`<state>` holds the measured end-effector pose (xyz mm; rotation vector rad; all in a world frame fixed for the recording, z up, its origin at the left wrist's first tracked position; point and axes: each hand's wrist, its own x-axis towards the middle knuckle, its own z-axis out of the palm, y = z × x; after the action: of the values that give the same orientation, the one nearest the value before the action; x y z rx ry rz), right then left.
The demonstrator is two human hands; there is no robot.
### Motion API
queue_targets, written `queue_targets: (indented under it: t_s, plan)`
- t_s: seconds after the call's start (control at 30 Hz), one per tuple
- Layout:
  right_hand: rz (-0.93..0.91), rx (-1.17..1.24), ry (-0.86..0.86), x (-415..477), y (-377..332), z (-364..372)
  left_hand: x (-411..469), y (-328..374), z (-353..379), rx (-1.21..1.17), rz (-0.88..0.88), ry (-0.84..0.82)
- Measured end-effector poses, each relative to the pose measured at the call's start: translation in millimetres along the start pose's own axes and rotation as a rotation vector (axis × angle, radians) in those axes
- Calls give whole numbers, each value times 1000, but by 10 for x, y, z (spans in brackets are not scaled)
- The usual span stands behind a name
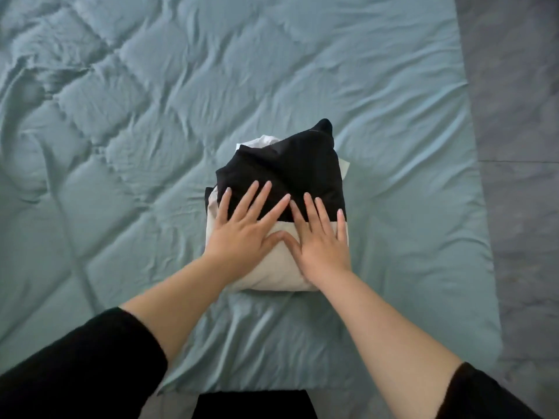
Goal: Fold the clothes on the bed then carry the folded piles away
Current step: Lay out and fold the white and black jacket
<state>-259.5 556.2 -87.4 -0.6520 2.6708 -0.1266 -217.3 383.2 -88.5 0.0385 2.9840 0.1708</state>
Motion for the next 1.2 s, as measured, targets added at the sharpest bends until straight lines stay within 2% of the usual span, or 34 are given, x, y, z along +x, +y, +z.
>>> queue_targets:
  t_s: [0.03, 0.1, 0.17, 0.23, 0.3, 0.37, 0.43, 0.47, 0.53, 0.67, 0.93, 1.1, 1.2]
  plan:
    - [45, -1, -71, 32, 41, 88, 81, -105, 97, 14, 45, -89]
    - [94, 9, -89, 78, 75, 207, 186, -279, 259, -31, 40, -212]
    - [80, 22, -61, 100, 50, 224, 204, -298, 310, -37, 30, -170]
    - [73, 161, 20, 74, 70, 135, 103, -237, 233, -60, 2, -15]
    - [205, 426, 200, 54, 183, 24, -65, -252, 132, -181, -161, 147]
    - [487, 785, 254, 49, 393, -88, -214, -339, 48, -457, -449, 146]
    - [741, 1114, 97, 77, 616, -118, -302, -406, 28, -855, -699, 38]
    - [792, 1191, -8, 104, 720, -106, -313, -412, 32, -1000, -752, -22]
    - [788, 1236, -138, 162, 879, -85, -270, -419, 78, -1153, -823, -69]
    - [711, 1296, -288, 326, 962, -72, 10, -541, 118, -1409, -1003, -181]
    - [665, 1363, -435, 426, 925, -34, 160, -516, 83, -1633, -985, -512]
    - [631, 1435, -634, 584, 952, -104, 256, -458, 95, -1816, -991, -633]
    - [627, 1477, -732, 648, 972, -110, 339, -362, 139, -1867, -958, -637]
